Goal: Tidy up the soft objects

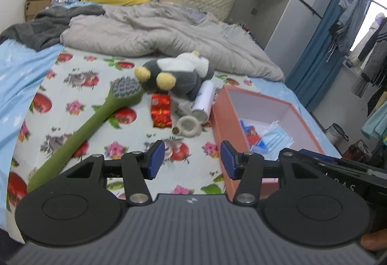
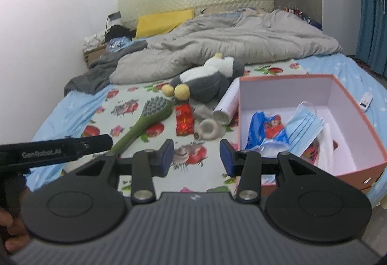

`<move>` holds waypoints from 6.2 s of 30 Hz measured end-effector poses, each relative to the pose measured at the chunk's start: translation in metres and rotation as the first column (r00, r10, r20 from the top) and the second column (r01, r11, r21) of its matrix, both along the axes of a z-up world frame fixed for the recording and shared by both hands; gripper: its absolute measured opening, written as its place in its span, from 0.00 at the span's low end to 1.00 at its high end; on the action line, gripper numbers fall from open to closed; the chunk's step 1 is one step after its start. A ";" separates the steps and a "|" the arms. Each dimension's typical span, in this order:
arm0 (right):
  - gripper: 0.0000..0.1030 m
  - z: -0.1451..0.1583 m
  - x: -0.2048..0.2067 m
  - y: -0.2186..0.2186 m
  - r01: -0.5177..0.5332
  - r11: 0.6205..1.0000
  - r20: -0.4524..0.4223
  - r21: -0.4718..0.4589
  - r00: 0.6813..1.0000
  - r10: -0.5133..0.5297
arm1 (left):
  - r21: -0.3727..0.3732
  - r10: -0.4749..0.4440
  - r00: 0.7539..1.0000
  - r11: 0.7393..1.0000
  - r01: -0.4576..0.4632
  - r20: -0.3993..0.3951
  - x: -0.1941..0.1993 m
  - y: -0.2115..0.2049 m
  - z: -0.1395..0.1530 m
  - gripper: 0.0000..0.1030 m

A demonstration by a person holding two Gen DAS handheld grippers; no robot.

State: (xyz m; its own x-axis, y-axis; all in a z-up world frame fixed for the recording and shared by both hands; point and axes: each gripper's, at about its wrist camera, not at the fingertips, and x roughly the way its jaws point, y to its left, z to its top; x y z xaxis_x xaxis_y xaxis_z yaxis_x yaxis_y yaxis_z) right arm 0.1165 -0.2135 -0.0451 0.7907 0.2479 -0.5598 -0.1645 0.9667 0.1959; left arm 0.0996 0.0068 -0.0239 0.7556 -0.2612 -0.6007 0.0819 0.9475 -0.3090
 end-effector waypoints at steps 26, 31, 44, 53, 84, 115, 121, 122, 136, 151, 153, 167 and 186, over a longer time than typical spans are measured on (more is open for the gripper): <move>0.38 -0.057 0.072 0.057 -0.019 0.999 -0.092 -0.044 0.996 0.015 | -0.017 0.046 0.982 0.999 -0.050 -0.186 0.083 0.029 -0.080 0.63; 0.38 -0.075 0.098 0.066 -0.015 0.999 -0.098 -0.050 0.995 0.010 | -0.024 0.052 0.977 0.998 -0.058 -0.209 0.120 0.035 -0.100 0.63; 0.36 -0.133 0.161 0.073 0.039 0.995 -0.154 -0.093 0.987 -0.053 | -0.072 0.027 0.965 0.996 -0.047 -0.261 0.210 0.033 -0.155 0.63; 0.32 -0.157 0.202 0.076 0.094 0.984 -0.108 -0.148 0.988 -0.111 | -0.113 0.005 0.959 0.993 -0.039 -0.283 0.271 0.029 -0.185 0.63; 0.12 -0.191 0.235 0.070 0.261 0.956 -0.130 -0.130 0.952 -0.278 | 0.015 -0.042 0.960 0.999 0.048 -0.277 0.313 -0.003 -0.215 0.41; 0.11 -0.137 0.112 0.071 0.061 0.994 -0.253 -0.092 0.964 -0.083 | -0.112 -0.046 0.937 0.994 0.008 -0.346 0.132 0.057 -0.184 0.11; 0.11 -0.137 0.089 0.069 0.067 0.998 -0.323 -0.019 0.944 -0.069 | -0.118 -0.036 0.933 0.993 -0.008 -0.359 0.089 0.074 -0.178 0.11; 0.11 -0.139 0.088 0.068 0.069 0.998 -0.333 -0.009 0.941 -0.068 | -0.117 -0.030 0.932 0.993 -0.013 -0.361 0.084 0.078 -0.177 0.11; 0.28 -0.150 0.086 0.057 0.049 0.998 -0.345 -0.047 0.937 -0.062 | -0.084 0.076 0.927 0.990 -0.115 -0.368 0.058 0.085 -0.167 0.49; 0.59 -0.148 0.090 0.071 -0.029 0.995 -0.285 -0.091 0.959 0.002 | -0.091 0.183 0.914 0.969 -0.230 -0.362 0.056 0.074 -0.165 0.58; 0.59 -0.151 0.092 0.075 -0.050 0.996 -0.288 -0.080 0.957 0.025 | -0.089 0.193 0.911 0.967 -0.240 -0.364 0.057 0.074 -0.166 0.58; 0.23 -0.175 0.094 0.089 -0.121 0.977 -0.290 -0.174 0.955 0.067 | -0.063 0.198 0.906 0.969 -0.238 -0.375 0.056 0.065 -0.171 0.67; 0.23 -0.175 0.088 0.077 -0.118 0.980 -0.297 -0.158 0.952 0.066 | 0.159 0.234 0.925 0.968 -0.194 -0.300 0.062 0.022 -0.186 0.61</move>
